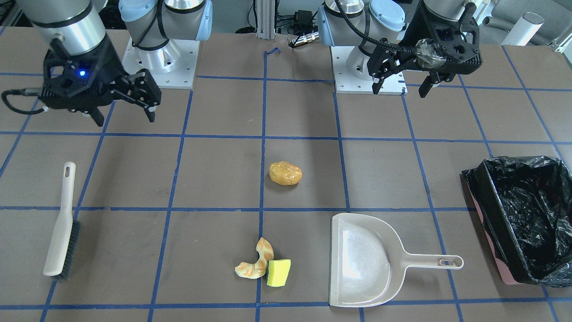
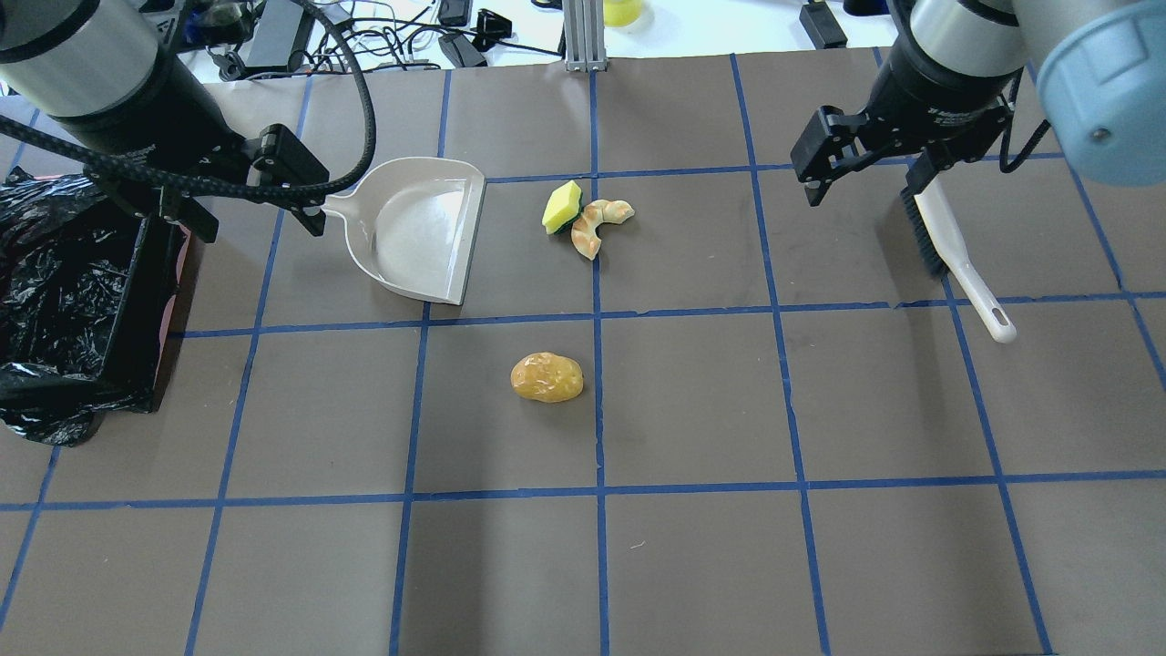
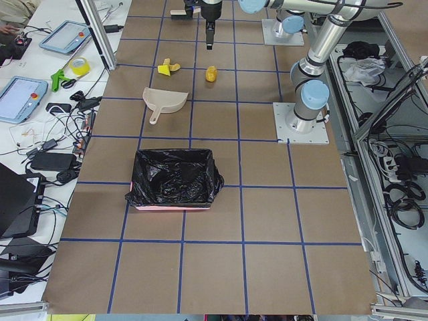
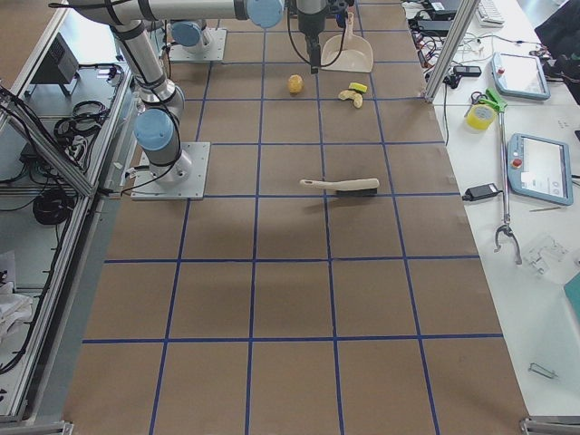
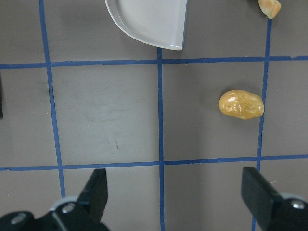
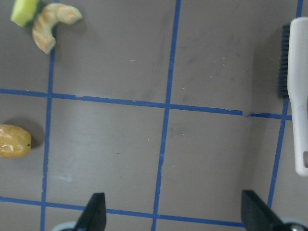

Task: Sweep and dump trash into bin
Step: 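Lower the left gripper to the dustpan handle while the right descends to the brush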

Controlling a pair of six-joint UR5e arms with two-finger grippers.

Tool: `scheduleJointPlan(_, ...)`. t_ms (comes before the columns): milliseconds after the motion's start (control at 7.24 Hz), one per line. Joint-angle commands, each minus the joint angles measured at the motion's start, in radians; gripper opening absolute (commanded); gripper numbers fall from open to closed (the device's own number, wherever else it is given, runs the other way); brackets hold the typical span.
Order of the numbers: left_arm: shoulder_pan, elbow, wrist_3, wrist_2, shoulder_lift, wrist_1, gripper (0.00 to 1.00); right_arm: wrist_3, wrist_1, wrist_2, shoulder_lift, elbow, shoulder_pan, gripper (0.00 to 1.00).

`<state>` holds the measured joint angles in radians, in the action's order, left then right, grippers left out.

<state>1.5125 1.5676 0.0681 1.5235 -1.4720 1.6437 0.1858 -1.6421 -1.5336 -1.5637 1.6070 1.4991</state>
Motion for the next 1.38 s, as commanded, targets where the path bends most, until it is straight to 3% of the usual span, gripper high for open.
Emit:
scheduleJointPlan(0,-0.001,0.000,0.001,0.000,-0.001,-0.001,1.00,0.195,-0.027,-0.016,0.069,0.087,-0.169,1.00)
scheduleJointPlan(138,-0.011,-0.001,0.001,0.006,0.002,-0.001,1.00,0.275,-0.142,-0.099,0.097,0.134,-0.206,1.00)
scheduleJointPlan(552,-0.028,0.000,-0.101,0.003,-0.065,-0.080,1.00,0.418,-0.281,-0.163,0.247,0.157,-0.284,0.97)
scheduleJointPlan(967,-0.032,0.000,-0.328,0.069,-0.114,-0.151,1.00,0.474,-0.294,-0.168,0.310,0.189,-0.316,0.93)
scheduleJointPlan(1243,-0.049,0.032,-0.387,0.078,-0.140,-0.275,1.00,0.483,-0.321,-0.183,0.317,0.224,-0.327,0.92)
